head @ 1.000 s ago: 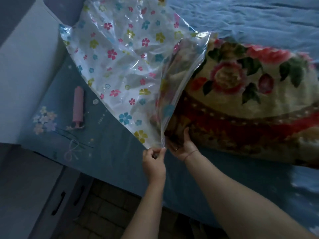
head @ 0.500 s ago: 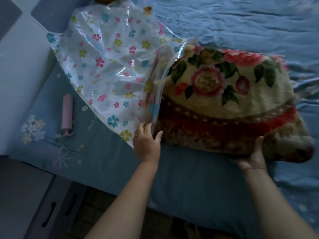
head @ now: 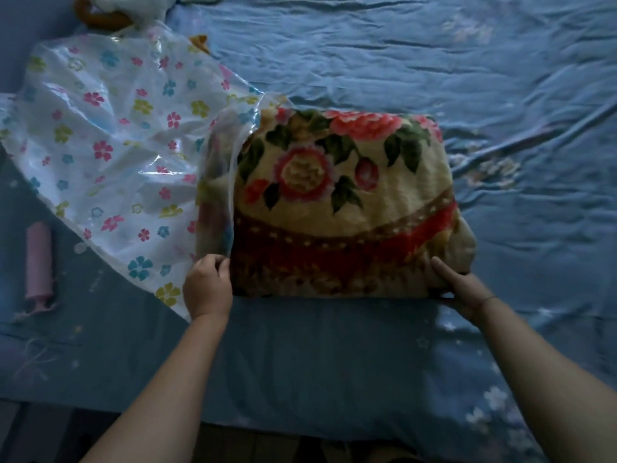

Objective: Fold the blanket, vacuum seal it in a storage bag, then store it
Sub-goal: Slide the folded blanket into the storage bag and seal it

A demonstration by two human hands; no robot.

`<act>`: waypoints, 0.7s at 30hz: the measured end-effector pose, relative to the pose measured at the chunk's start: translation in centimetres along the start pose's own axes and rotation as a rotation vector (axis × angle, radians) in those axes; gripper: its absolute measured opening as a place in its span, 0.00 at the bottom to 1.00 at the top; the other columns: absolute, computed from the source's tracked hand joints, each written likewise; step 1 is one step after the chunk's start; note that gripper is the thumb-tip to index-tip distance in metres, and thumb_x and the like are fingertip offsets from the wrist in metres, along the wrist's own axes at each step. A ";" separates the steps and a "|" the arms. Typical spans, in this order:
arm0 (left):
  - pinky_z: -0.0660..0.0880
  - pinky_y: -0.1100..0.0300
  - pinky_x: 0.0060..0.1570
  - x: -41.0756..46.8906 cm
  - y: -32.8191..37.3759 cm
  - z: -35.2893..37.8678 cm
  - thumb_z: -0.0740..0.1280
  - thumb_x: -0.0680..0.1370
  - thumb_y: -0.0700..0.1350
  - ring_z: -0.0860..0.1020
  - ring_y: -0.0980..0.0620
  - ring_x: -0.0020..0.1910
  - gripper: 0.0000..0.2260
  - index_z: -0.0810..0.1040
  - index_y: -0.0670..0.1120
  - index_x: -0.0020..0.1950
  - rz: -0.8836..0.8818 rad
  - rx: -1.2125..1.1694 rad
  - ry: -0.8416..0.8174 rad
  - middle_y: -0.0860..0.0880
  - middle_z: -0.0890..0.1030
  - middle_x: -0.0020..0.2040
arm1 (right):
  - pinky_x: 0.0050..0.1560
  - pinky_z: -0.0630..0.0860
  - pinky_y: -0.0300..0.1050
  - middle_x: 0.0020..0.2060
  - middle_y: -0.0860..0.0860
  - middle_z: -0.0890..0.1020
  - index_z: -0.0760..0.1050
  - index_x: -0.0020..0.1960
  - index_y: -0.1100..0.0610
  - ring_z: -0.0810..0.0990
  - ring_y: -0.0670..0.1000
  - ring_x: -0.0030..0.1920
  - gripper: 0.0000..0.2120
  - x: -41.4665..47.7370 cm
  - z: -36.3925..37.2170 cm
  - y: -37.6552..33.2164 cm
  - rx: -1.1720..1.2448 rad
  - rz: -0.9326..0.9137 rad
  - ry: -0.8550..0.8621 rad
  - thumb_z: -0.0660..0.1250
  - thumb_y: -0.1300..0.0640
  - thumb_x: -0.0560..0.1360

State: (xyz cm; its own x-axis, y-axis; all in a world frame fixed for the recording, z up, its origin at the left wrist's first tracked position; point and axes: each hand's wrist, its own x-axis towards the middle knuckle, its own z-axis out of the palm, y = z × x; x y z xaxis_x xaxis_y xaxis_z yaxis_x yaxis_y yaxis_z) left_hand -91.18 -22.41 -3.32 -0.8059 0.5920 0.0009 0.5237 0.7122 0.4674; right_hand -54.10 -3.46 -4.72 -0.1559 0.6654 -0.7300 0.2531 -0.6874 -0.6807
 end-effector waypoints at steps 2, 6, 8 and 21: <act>0.69 0.54 0.41 0.1 0.0 -0.2 0.66 0.79 0.40 0.78 0.37 0.44 0.07 0.81 0.37 0.50 0.017 -0.014 -0.058 0.36 0.81 0.45 | 0.44 0.77 0.48 0.60 0.54 0.79 0.70 0.65 0.53 0.77 0.54 0.58 0.44 -0.4 0.5 0.3 0.030 0.030 -0.034 0.78 0.39 0.54; 0.69 0.56 0.41 0.1 0.8 -1.2 0.67 0.78 0.38 0.78 0.38 0.44 0.05 0.80 0.36 0.47 0.050 -0.074 -0.085 0.37 0.82 0.44 | 0.43 0.79 0.47 0.56 0.53 0.81 0.72 0.63 0.52 0.79 0.55 0.57 0.53 -1.4 1.9 1.1 0.008 0.100 -0.089 0.81 0.34 0.42; 0.68 0.57 0.41 0.0 1.3 -1.5 0.67 0.78 0.37 0.79 0.40 0.43 0.04 0.80 0.36 0.46 0.080 -0.099 -0.094 0.38 0.82 0.43 | 0.43 0.80 0.47 0.52 0.53 0.82 0.73 0.60 0.52 0.80 0.55 0.54 0.54 -2.0 3.2 1.7 -0.010 0.111 -0.133 0.80 0.33 0.37; 0.73 0.57 0.44 0.2 1.1 -2.6 0.69 0.77 0.39 0.78 0.49 0.44 0.03 0.81 0.39 0.48 0.080 -0.273 -0.074 0.44 0.82 0.44 | 0.63 0.73 0.59 0.60 0.56 0.80 0.73 0.66 0.55 0.77 0.58 0.62 0.50 -5.7 17.5 3.3 0.502 0.227 -0.457 0.82 0.39 0.48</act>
State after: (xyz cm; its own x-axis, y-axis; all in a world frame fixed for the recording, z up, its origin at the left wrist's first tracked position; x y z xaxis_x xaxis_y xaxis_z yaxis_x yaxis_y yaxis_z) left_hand -91.41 -22.46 -0.52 -0.7375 0.6753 -0.0126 0.4829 0.5402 0.6892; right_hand -69.13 -14.63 -3.88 -0.5637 0.3770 -0.7349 -0.1264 -0.9187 -0.3743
